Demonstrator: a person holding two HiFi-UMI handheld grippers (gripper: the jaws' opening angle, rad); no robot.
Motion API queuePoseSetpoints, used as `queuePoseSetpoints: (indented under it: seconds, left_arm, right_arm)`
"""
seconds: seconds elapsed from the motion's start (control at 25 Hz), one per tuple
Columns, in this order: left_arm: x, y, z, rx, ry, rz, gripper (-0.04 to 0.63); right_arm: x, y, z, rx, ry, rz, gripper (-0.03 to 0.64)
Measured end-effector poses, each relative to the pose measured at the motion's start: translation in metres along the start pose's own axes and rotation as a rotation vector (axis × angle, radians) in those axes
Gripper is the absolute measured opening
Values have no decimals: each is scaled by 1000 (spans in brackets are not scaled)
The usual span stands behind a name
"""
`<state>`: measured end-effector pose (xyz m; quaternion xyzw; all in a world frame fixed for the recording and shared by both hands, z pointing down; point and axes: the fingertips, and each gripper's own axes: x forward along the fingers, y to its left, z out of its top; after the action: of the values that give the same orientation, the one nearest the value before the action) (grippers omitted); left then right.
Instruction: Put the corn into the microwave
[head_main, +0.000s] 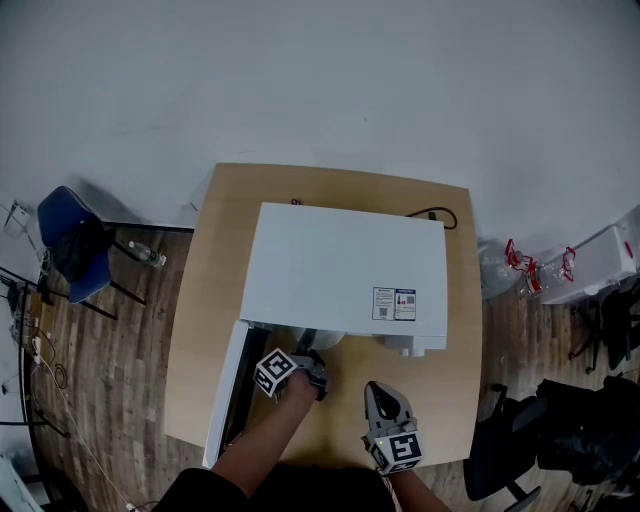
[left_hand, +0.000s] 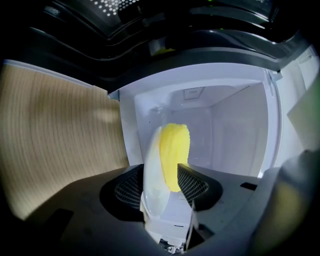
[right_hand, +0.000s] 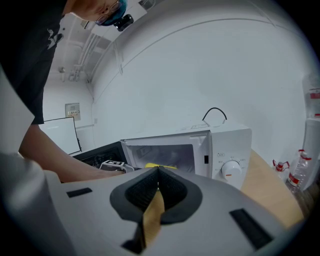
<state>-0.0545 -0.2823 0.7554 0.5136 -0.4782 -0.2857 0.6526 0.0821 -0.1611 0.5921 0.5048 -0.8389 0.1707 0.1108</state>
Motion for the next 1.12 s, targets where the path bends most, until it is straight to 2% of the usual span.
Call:
queuePoseSetpoints:
  seconds: [0.24,0.44,0.64,0.8,0.84,0.92,1.12]
  left_arm:
    - [-14,2,-3,19,13,4,184]
    - [-25,7,-9,21,27,14,184]
    - [-29,6,-14,-75,29,-44,184]
    - [-32,8,-15,-86,39,-50,183]
    - [-33,9,-13,-79,24,-43,177]
    - [-38,12,-7,-58,-11,-15,87]
    - [-41,17,-6,-67,-17,13,57]
  right_arm:
    - [-6,-1,5,-3,-24,-25,60]
    - [-2,-1,24,-13,-65,-31,60]
    - [-8,-5,31,-10,-85,-63,60]
    - [-19,-9,22,5,-77,-105,60]
    - [-21,-9,20,7,-74,-111,60]
    - [-25,-9,20,15,-76,-128,60]
    - [-35,-13,19,30,-91,-162,60]
